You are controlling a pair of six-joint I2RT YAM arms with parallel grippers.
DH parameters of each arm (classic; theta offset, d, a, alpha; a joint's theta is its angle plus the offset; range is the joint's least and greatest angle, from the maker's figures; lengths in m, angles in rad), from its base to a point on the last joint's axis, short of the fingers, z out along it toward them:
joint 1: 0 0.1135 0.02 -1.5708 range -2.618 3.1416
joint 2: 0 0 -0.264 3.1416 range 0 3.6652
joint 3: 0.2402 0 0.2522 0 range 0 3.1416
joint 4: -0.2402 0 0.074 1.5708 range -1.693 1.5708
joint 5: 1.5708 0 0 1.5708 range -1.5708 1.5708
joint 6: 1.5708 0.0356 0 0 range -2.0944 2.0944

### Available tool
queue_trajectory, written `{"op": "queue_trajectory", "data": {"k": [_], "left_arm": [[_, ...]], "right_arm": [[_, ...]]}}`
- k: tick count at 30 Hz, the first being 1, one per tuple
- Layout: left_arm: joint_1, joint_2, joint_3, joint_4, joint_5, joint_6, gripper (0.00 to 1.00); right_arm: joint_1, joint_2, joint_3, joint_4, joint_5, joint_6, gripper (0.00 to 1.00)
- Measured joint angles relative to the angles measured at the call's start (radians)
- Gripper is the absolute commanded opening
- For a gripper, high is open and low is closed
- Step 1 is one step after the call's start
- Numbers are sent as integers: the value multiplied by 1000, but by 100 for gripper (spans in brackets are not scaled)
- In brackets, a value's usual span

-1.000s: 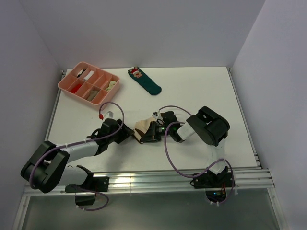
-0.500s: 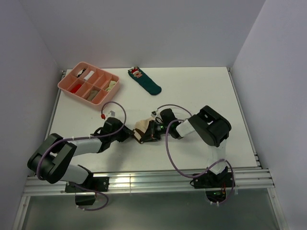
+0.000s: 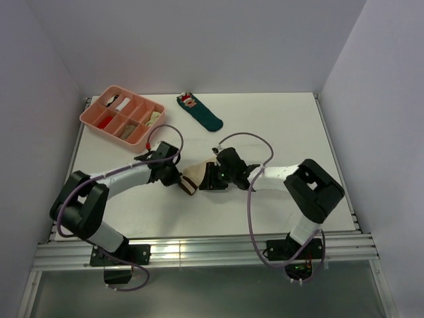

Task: Roll the socks
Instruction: Roll the sock at the center of the board.

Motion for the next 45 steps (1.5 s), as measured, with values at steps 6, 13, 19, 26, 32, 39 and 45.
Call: {"op": "queue_trajectory", "data": {"k": [6,13,19,26,32,39,45], "left_arm": [[1,153,251,-279,-73,99,0],[1,282,414,-449,-75,190,0],[1,335,484,-521,-71,234,0],[1,344,494,-538,-65,253,0],[2,345,494,-539,-60,255,0],[2,348,499,-542,-56,272,1],[4,344,495,-536,-56,284,25]], "right_arm": [[147,-153,-3,-43,325,-140,52],[377,-156,10,-8,658,-327,54],[499,-16,101,30,837,-482,54],[571,88,179,65,927,-589,54],[571,175,209,81,955,-639,52],[571,227,222,89,995,-671,17],[566,225,221,102,977,-665,0]]}}
